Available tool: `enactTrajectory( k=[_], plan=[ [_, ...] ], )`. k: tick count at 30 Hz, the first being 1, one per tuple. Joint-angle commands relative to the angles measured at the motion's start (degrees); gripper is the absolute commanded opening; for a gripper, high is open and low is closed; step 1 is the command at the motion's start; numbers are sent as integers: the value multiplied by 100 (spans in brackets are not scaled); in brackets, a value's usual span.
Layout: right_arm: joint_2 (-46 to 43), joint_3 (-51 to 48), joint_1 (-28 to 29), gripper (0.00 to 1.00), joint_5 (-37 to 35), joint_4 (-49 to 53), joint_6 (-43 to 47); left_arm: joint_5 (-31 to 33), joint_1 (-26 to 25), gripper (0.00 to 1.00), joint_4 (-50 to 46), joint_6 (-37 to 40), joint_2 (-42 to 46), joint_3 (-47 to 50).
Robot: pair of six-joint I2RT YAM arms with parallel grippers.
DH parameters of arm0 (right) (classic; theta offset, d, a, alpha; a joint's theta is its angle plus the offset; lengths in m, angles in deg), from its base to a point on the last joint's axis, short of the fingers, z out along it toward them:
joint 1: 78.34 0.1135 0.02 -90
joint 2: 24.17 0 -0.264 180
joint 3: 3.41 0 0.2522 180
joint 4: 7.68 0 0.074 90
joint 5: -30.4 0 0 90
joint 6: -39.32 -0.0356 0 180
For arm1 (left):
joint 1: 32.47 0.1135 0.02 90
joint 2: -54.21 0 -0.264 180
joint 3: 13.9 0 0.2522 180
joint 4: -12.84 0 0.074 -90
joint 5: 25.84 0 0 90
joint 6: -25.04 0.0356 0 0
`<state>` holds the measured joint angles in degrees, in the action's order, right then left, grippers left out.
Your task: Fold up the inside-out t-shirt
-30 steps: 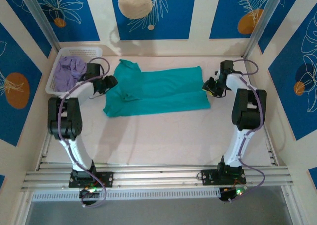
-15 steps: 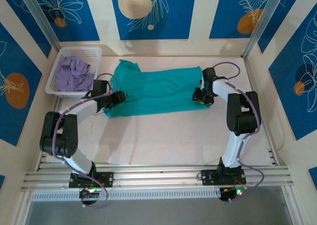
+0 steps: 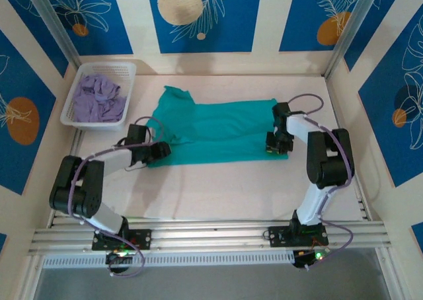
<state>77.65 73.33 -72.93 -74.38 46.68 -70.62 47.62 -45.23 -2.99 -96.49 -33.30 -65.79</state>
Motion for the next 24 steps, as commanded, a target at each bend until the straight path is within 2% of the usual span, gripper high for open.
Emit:
enactTrajectory(
  k=[1,4,6,9,14,15,18,24],
  plan=[
    [-930,-573,-180,34,-137,203,-316,-80,-384,53,-603,12,473,418],
    [-2055,-1049,125,36,164,-555,71,13,-469,54,-875,24,1032,516],
    [-2540,-1298,598,40,854,-1380,552,251,-445,54,-1012,98,1327,504],
    [-2583,-1297,1527,44,1637,-2424,1044,301,-298,55,-1028,26,1533,490],
    [-1308,-250,2777,50,1968,-3081,1613,-28,-219,53,-799,-235,1476,608],
    [-977,-23,2952,55,2007,-3152,1715,-33,-223,52,-795,-258,1433,637],
    [-119,669,3333,61,2133,-3166,1971,-12,-212,48,-715,-268,1374,807],
    [1216,1910,3783,62,2102,-2695,2221,-8,-203,40,-488,-328,1258,1144]
  ],
)
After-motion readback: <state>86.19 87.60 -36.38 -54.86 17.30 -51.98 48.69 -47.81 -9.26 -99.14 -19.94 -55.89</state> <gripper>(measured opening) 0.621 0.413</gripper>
